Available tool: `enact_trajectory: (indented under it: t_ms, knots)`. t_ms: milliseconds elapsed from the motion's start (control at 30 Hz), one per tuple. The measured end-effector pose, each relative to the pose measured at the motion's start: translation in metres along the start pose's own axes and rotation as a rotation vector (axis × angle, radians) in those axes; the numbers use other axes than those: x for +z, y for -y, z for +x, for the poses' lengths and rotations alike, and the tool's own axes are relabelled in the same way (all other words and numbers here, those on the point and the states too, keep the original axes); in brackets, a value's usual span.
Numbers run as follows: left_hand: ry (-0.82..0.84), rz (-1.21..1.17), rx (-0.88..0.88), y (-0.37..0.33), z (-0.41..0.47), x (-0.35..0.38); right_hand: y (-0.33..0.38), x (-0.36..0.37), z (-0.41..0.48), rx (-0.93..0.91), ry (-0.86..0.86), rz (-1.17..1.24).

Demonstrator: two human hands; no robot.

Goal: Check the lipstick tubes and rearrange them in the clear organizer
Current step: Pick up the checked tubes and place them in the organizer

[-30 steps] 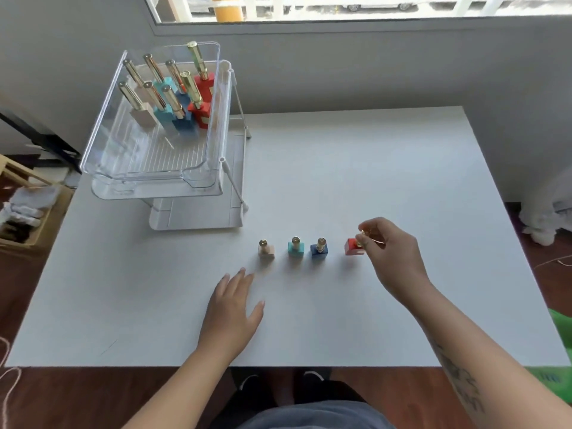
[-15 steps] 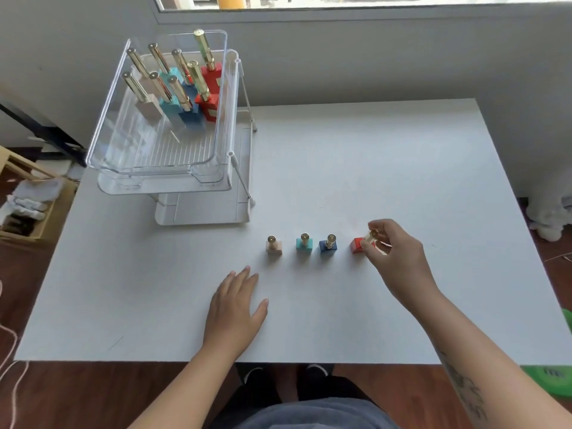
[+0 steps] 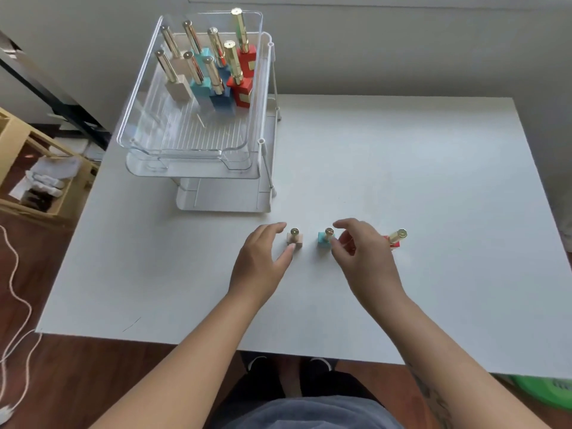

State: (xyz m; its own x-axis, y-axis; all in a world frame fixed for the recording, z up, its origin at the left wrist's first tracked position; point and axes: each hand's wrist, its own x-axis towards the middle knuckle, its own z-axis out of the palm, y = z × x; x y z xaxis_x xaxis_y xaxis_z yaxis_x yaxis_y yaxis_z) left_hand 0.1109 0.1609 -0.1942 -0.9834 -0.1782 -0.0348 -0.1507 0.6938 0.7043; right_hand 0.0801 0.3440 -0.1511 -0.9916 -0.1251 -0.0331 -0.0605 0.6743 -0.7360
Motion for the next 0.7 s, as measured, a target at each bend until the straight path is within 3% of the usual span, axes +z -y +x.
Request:
enact_trajectory:
  t_ms: [300,700]
  knots:
    - [0.016,-0.059,-0.001,0.0,0.016,0.01,-0.007,0.027,0.01,0.168,0.009,0.028]
    - [0.04,-0.112,0.07,-0.014,0.03,-0.005,0.017,0.017,0.019,0.21,-0.011,0.066]
